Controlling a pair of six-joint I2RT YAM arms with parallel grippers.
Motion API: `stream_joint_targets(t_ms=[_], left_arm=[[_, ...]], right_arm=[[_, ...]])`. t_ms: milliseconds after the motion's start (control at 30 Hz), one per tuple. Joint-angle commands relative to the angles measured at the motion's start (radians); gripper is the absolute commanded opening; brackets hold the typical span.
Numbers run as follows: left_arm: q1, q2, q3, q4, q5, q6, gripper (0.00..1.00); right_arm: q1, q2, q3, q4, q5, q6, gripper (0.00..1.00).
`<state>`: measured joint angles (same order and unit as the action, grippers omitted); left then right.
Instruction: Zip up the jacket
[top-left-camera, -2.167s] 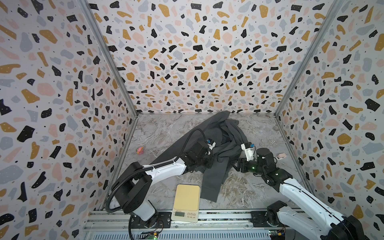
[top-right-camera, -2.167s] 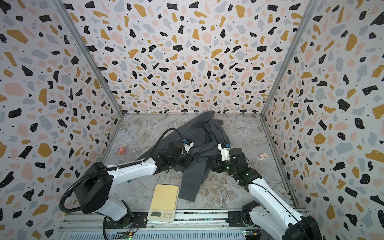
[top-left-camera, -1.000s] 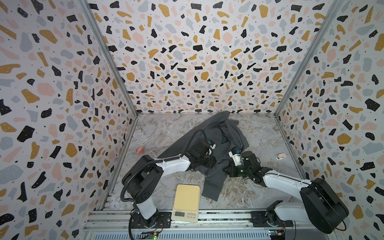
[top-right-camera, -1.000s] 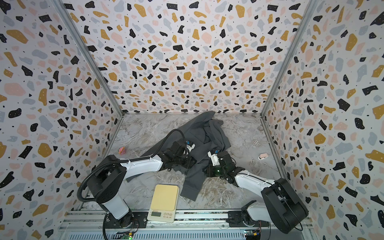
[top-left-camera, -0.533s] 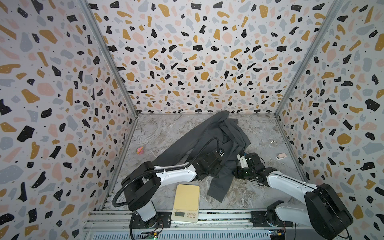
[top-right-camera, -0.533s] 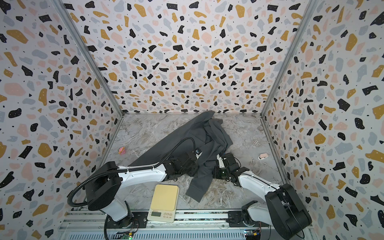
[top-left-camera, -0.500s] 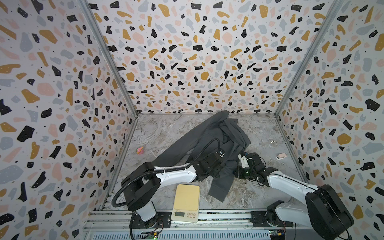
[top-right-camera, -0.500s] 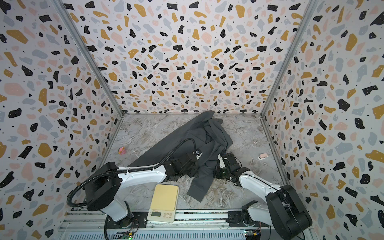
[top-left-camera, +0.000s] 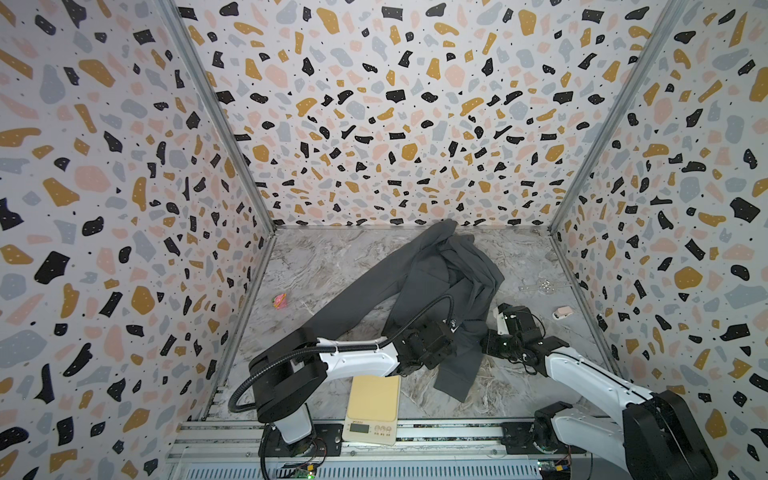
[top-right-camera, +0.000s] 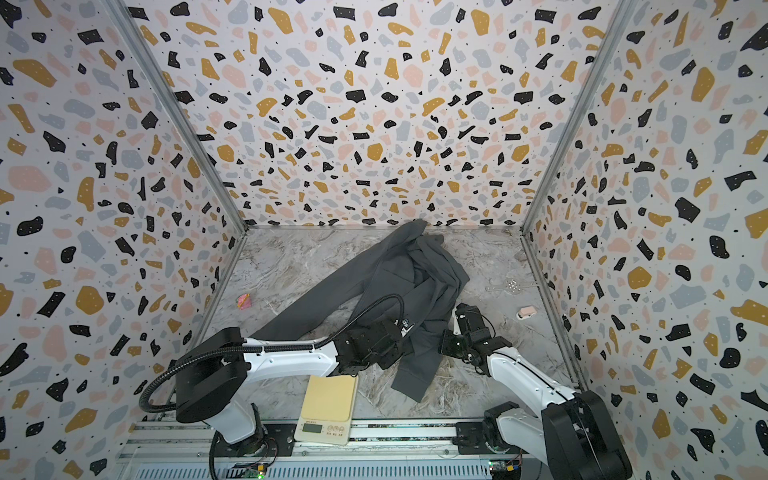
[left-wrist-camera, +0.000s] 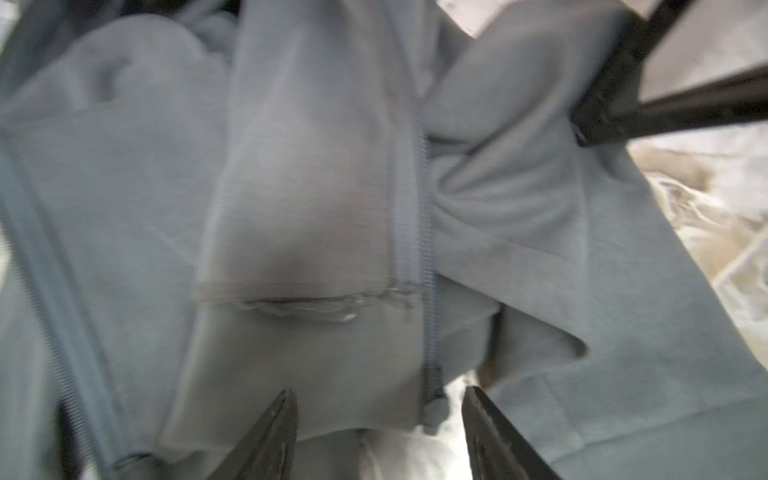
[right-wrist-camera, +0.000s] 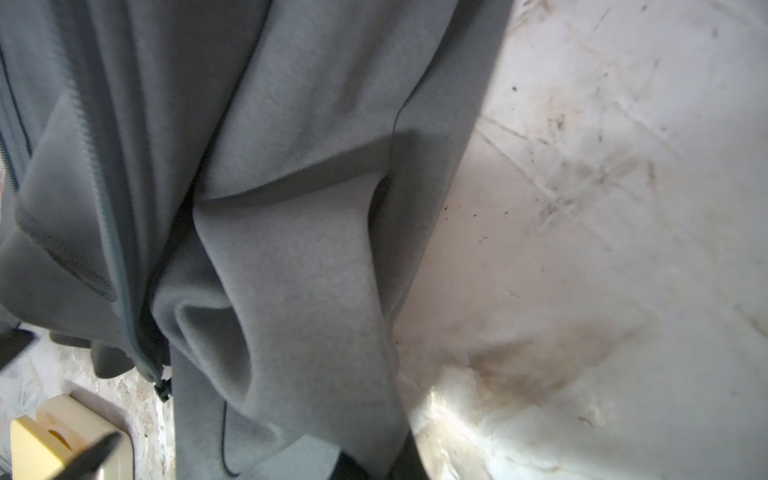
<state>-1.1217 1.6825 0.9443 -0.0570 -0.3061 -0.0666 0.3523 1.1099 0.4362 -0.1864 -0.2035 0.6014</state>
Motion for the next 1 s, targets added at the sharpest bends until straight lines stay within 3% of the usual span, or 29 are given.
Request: stream_joint_targets(t_ms=[0, 267, 533, 633, 767, 967], left_arm=[[-0.022, 0.038, 0.028, 0.027, 0.051, 0.013, 0.65], [-0.043, 0.125, 0.095, 0.046, -0.093, -0.122, 0.6], [-0.034, 0.142, 0.092, 0.108, -0.176, -0.214, 0.35], [-0.009, 0.129, 0.07, 0.144, -0.123, -0.235, 0.22], [0.054, 0.107, 0.034, 0.202, 0.03, -0.259, 0.03], [0.155, 0.047, -0.034, 0.287, 0.311, -0.265, 0.0]], right_arm=[[-0.008, -0.022, -0.01, -0.042, 0.023, -0.013, 0.0], [-0.01, -0.019, -0.016, -0.029, 0.006, -0.023, 0.0], [-0.01, -0.025, -0.021, -0.03, -0.001, -0.035, 0.0], [-0.012, -0.033, -0.025, -0.037, 0.005, -0.041, 0.0], [-0.027, -0.045, -0.032, -0.04, 0.007, -0.044, 0.0], [-0.083, -0.066, -0.041, -0.042, -0.026, -0.07, 0.0]])
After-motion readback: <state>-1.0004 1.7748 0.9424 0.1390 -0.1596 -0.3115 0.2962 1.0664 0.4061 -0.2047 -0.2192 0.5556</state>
